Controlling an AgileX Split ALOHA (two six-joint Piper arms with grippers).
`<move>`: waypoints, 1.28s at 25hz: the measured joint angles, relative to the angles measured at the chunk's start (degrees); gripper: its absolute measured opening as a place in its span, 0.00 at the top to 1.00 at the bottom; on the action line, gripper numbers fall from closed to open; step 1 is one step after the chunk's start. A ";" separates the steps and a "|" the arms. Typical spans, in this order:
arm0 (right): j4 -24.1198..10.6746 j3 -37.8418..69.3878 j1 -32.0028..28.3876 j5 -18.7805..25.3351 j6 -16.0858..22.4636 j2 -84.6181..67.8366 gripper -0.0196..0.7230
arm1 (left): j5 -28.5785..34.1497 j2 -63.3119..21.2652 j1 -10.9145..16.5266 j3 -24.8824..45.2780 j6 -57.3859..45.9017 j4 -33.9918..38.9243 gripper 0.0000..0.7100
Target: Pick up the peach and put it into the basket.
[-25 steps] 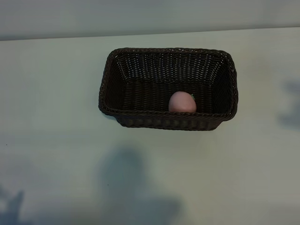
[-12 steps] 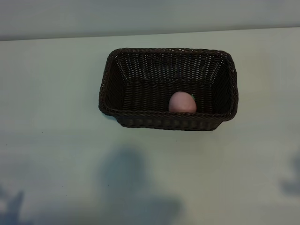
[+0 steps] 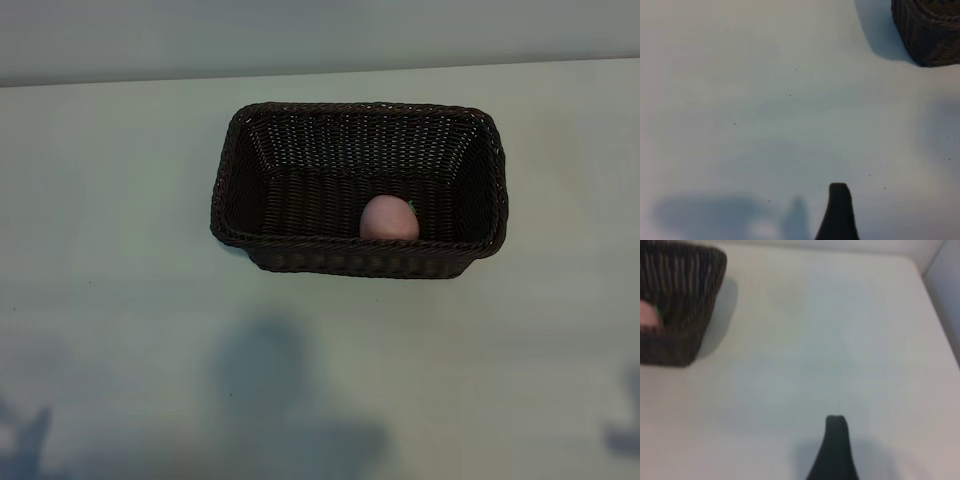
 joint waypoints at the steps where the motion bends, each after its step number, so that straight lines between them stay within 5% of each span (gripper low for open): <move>1: 0.00 1.04 0.00 0.00 -0.69 0.00 0.19 | 0.00 0.00 0.00 0.00 0.00 0.00 0.17; 32: -0.15 3.49 0.00 -1.70 -2.09 0.00 0.19 | 0.00 0.00 0.00 0.00 0.00 0.00 0.17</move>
